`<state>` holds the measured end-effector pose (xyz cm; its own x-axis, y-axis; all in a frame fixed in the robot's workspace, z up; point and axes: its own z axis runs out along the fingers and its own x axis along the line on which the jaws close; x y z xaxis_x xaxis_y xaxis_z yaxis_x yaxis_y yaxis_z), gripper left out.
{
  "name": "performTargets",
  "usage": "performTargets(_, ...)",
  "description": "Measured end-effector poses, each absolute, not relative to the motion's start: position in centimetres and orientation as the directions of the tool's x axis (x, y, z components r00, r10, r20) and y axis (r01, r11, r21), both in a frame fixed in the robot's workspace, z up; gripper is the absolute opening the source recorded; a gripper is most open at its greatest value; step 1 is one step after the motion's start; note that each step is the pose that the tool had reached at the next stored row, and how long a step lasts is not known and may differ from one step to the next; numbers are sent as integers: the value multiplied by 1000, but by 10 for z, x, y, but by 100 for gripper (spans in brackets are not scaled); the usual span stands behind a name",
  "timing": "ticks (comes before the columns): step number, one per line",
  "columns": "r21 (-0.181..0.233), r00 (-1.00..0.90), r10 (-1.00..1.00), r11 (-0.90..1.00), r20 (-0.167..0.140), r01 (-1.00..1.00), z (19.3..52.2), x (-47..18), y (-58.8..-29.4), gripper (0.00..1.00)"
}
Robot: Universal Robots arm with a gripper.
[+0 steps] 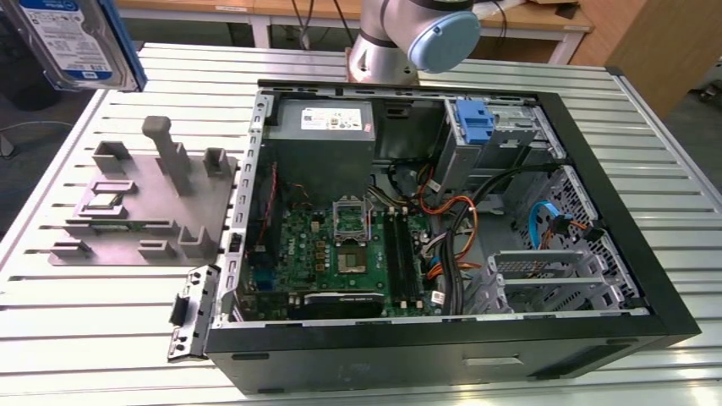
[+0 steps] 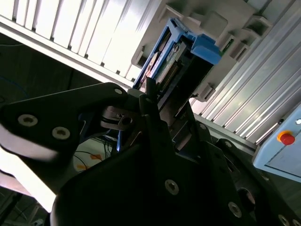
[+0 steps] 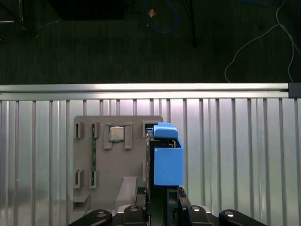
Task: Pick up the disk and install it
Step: 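Pick up the disk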
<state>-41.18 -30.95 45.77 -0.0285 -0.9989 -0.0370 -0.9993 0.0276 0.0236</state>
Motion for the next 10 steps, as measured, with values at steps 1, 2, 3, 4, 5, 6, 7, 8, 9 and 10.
performTargets(1, 24, -28, -999, 28, -37, -999, 460, -412, -309, 35)
performTargets(2, 24, -28, -999, 28, -37, -999, 462, -412, -309, 35)
performTargets(3, 24, -28, -999, 28, -37, -999, 464, -412, -309, 35)
performTargets(4, 24, -28, -999, 28, -37, -999, 466, -412, -309, 35)
performTargets(5, 24, -28, -999, 28, -37, -999, 467, -412, -309, 35)
performTargets(6, 24, -28, -999, 28, -37, -999, 468, -412, -309, 35)
performTargets(7, 24, -28, -999, 28, -37, -999, 469, -412, -309, 35)
performTargets(8, 24, -28, -999, 28, -37, -999, 469, -412, -309, 35)
performTargets(9, 24, -28, -999, 28, -37, -999, 469, -412, -309, 35)
performTargets(10, 24, -28, -999, 28, -37, -999, 469, -412, -310, 35)
